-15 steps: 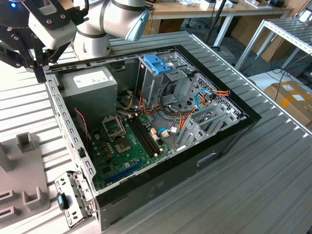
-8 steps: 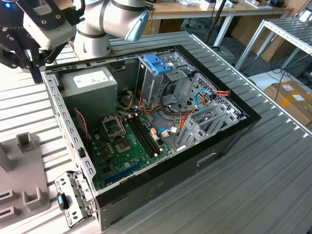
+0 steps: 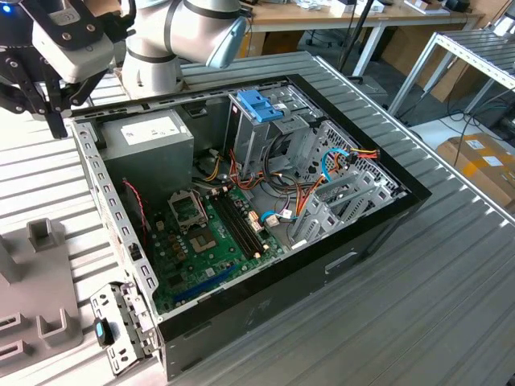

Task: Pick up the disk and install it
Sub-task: 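Reach for the disk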

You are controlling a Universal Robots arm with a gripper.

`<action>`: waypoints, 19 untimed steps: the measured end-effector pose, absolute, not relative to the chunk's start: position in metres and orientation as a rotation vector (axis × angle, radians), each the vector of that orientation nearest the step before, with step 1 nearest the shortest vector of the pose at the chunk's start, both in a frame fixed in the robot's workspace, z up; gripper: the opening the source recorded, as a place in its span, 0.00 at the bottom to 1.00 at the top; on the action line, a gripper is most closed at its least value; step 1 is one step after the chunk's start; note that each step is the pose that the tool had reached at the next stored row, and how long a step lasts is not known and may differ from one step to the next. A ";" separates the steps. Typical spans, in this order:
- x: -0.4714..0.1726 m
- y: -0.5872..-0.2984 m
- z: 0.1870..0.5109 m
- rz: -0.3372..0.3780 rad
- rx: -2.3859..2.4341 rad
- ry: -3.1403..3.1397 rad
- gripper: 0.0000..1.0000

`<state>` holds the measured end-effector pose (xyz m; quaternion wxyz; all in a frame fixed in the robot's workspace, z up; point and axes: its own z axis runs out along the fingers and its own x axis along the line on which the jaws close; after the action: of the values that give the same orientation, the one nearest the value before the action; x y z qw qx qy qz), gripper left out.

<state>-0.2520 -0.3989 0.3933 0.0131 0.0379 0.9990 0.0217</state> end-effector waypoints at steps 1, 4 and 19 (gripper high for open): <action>-0.253 -0.399 0.393 0.068 0.118 3.112 0.11; -0.254 -0.399 0.393 0.068 0.118 3.112 0.11; -0.264 -0.399 0.393 0.068 0.118 3.112 0.11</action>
<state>-0.2644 -0.3989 0.3933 0.0131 0.0379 0.9990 0.0217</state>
